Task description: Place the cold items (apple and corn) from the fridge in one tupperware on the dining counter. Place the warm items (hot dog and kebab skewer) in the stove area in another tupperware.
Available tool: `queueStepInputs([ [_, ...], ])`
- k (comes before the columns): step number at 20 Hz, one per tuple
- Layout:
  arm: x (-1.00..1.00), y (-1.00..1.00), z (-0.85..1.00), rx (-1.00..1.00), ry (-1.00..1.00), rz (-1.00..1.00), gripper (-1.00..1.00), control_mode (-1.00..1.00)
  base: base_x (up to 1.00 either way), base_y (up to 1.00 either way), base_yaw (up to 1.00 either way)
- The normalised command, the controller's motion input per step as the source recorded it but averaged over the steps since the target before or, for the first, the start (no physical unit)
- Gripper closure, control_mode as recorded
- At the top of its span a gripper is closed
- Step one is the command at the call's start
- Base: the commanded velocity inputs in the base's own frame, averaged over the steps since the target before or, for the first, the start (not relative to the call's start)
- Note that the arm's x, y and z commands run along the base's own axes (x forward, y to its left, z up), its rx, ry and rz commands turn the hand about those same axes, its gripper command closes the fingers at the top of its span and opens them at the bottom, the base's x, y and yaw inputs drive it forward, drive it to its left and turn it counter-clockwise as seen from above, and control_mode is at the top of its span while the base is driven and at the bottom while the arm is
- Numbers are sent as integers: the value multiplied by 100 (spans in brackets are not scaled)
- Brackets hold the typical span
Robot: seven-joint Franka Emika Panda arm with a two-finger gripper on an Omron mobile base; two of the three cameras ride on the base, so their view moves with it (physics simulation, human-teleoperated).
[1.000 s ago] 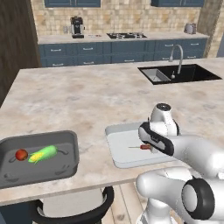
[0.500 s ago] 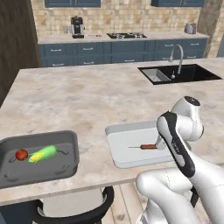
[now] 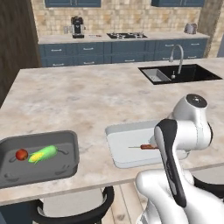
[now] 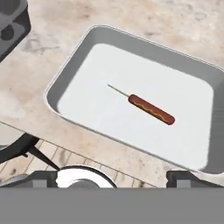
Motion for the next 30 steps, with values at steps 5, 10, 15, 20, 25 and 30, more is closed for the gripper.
queueStepInputs([
  [5, -68, 7, 64, 0, 0, -49, -100, -100, 0, 0, 0],
  [10, -15, 4, 11, 0, 0, -9, -100, 100, -73, 42, -27],
  [15, 0, 0, 0, 0, 0, 0, -100, 100, -71, 97, -14],
  [20, 0, 0, 0, 0, 0, 0, -100, 100, -57, 90, -7],
  [25, 0, 0, 0, 0, 0, 0, -100, 100, -97, 2, 2],
  [30, 0, 0, 0, 0, 0, 0, -100, 100, -60, 81, 0],
])
